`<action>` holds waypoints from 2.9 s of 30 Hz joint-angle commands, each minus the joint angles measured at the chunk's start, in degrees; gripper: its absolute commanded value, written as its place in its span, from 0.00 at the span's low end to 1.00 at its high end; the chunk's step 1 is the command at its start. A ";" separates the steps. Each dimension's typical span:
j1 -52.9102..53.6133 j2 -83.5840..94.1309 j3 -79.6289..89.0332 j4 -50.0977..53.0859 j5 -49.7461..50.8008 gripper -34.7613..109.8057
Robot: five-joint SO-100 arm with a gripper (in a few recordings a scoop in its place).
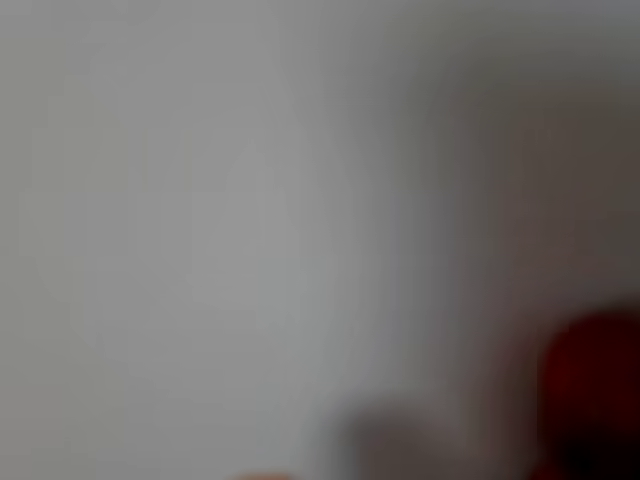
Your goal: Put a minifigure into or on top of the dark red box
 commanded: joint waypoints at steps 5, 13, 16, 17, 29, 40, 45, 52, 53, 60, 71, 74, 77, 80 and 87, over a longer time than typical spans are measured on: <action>-2.37 -6.77 -2.64 -2.90 0.35 0.45; -2.11 -6.24 -3.08 -4.04 -6.06 0.44; -1.76 -6.24 -3.08 -4.39 -8.09 0.44; -1.41 -6.33 -3.25 -4.39 -8.79 0.44; 2.81 -9.49 -3.60 -6.59 -15.64 0.43; 4.48 -10.37 -3.34 -8.96 -18.28 0.42; 5.54 -11.69 -3.25 -9.84 -18.54 0.42; 6.15 -12.04 -2.99 -9.84 -17.14 0.39; 6.33 -12.04 -2.99 -9.84 -17.14 0.38; 6.59 -12.30 -2.90 -9.84 -16.70 0.33; 6.50 -12.57 -3.08 -9.84 -16.52 0.29; 6.50 -12.66 -3.16 -9.84 -16.52 0.28; 6.50 -12.83 -3.34 -9.76 -16.52 0.25; 6.15 -13.27 -4.13 -9.14 -16.35 0.24; 0.97 -12.48 -15.73 1.23 -12.83 0.24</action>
